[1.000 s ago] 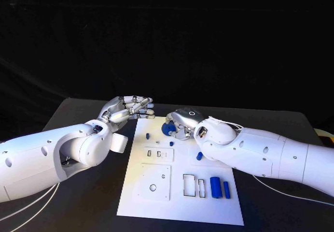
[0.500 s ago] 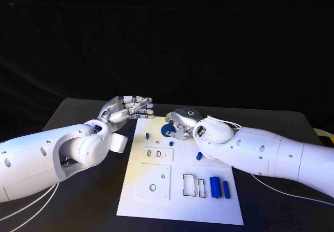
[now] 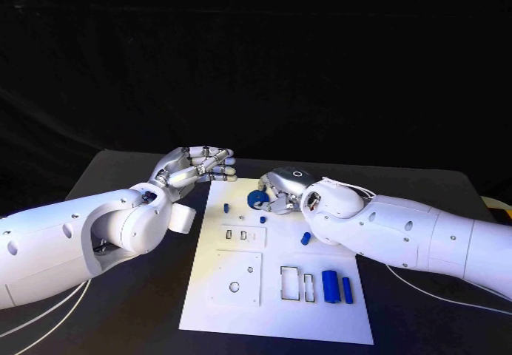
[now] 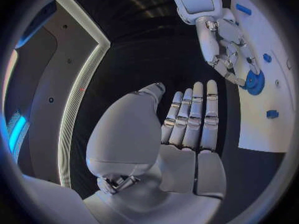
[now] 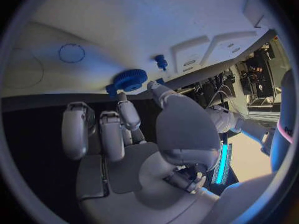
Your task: Assemble the parts on the task board
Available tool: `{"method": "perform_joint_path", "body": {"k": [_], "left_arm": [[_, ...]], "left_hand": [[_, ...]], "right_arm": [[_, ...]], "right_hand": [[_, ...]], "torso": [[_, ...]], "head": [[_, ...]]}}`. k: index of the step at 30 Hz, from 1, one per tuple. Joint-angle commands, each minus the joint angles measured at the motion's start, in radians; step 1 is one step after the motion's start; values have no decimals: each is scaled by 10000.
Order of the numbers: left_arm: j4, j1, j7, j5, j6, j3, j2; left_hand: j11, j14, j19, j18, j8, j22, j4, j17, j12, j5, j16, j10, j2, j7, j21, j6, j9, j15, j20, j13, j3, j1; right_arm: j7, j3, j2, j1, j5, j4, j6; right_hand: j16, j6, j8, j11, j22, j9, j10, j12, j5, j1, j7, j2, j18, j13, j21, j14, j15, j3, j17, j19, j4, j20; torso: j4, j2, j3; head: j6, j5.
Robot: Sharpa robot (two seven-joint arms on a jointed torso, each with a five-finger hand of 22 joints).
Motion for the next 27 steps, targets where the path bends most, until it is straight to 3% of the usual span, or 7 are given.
{"method": "perform_joint_path", "body": {"k": [1, 5, 9, 16, 22, 24, 27], "left_arm": [[2, 12, 64, 25, 145, 8, 24], [-39, 11, 65, 26, 153, 8, 33], [-77, 11, 67, 26, 160, 7, 31], [-145, 6, 64, 26, 170, 5, 30], [-295, -2, 127, 26, 438, 3, 93], [-397, -3, 89, 26, 524, 2, 143], [-545, -4, 57, 26, 563, 2, 198]], "left_hand": [[12, 2, 56, 131, -33, -8, -1, 8, -68, -40, -37, 61, -60, 301, -23, -19, -13, 33, 17, 11, 67, -43], [12, 2, 56, 131, -33, -8, -1, 8, -68, -40, -37, 61, -60, 301, -23, -19, -13, 33, 17, 11, 67, -43], [12, 2, 56, 131, -33, -8, -1, 8, -68, -40, -37, 61, -60, 301, -23, -19, -13, 33, 17, 11, 67, -43], [12, -1, 55, 131, -35, -13, 1, 16, -75, -38, -40, 66, -55, 300, -27, -17, -13, 33, 18, 11, 76, -49], [17, -21, 46, 129, -48, -36, 38, 48, -103, -53, -59, 83, -93, 299, -48, -20, -18, 41, 27, 11, 32, -193], [17, -21, 46, 129, -48, -36, 38, 48, -103, -53, -59, 83, -93, 299, -48, -20, -18, 41, 27, 11, 32, -193], [17, -24, 45, 129, -50, -38, 38, 52, -108, -54, -61, 82, -95, 298, -51, -22, -18, 42, 29, 10, 28, -208]], "right_arm": [[238, -2, -154, -2, 393, 167, -217], [597, 11, -572, 12, 846, 457, -1226], [1367, 41, -1106, 102, 2104, 761, -1583], [2860, 66, -2727, 377, 5230, 1467, -204], [3639, 60, -3795, 405, 5969, 1622, 660], [3789, 56, -4065, 392, 6090, 1600, 730], [3909, 48, -4324, 375, 6156, 1447, 708]], "right_hand": [[-3, 115, 74, -15, 430, 30, 124, 114, 125, 0, -15, 45, -16, 100, 70, 834, -62, 59, 1622, 63, 33, -31], [38, 3, -43, -13, 547, 22, 246, 217, 199, 272, 5, 60, -46, 247, 150, 860, -73, 232, 1721, 152, -114, -58], [-26, -111, -180, 27, 380, 9, 219, 188, 12, 480, 54, 98, 1, 227, -2, 820, -43, 385, 1557, 22, -220, -40], [-19, -107, -442, 82, 350, 33, 126, 150, -1038, 1489, 121, 143, 17, 218, -98, 822, 8, 781, 1587, -35, -931, 10], [51, 26, -482, 35, 408, 73, 145, 183, -1120, 1951, 59, -7, 8, 277, -84, 862, -17, 866, 1765, -14, -1350, 0], [67, 130, -482, -148, 458, 93, 206, 223, -1052, 2031, -160, -10, 3, 337, -56, 871, -146, 903, 1804, 14, -1431, -77], [87, 157, -499, -187, 530, 97, 252, 248, -1025, 2085, -194, -11, -17, 375, -1, 884, -192, 931, 1859, 67, -1480, -128]], "torso": [[12, -2, 6], [0, -28, 11], [-25, -54, 11], [-127, -152, 50], [-205, -195, 127], [-203, -203, 145], [-226, -240, 172]], "head": [[11, -10], [41, -33], [62, -39], [106, -126], [119, -246], [136, -239], [131, -244]]}}
